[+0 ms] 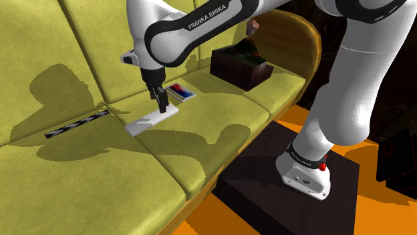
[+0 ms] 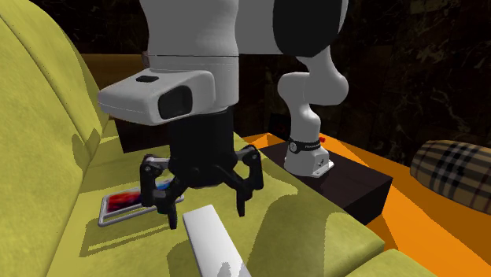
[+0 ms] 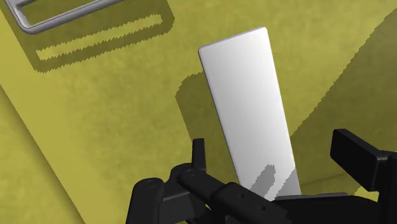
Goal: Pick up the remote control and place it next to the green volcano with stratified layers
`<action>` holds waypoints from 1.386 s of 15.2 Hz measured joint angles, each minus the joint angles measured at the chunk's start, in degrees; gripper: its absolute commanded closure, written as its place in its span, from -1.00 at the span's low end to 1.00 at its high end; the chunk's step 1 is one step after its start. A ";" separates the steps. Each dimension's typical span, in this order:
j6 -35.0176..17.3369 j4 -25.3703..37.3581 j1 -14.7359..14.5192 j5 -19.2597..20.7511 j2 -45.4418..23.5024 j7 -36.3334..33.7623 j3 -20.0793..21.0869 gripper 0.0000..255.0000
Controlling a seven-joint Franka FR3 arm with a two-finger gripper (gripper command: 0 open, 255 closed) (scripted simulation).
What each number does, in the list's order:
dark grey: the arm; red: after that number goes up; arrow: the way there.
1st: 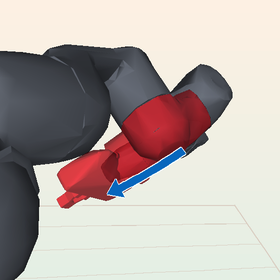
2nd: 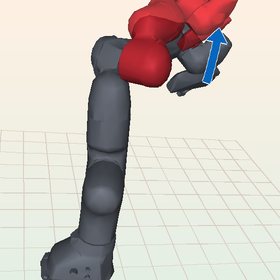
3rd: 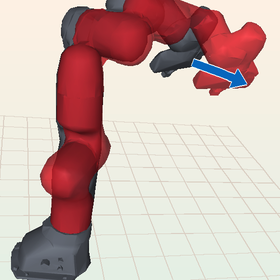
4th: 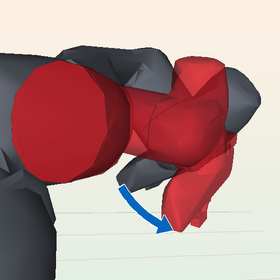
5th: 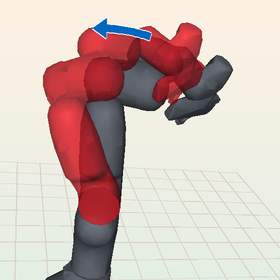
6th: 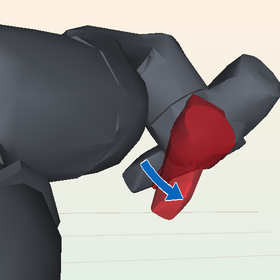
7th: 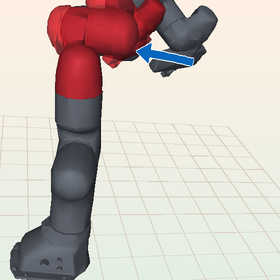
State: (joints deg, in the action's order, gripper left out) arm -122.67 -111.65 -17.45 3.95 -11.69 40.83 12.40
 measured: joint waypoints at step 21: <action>-6.33 -0.41 -1.43 2.03 -5.69 0.10 0.56 1.00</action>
State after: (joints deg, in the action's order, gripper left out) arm -129.00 -112.06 -18.88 5.98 -17.37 40.93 12.95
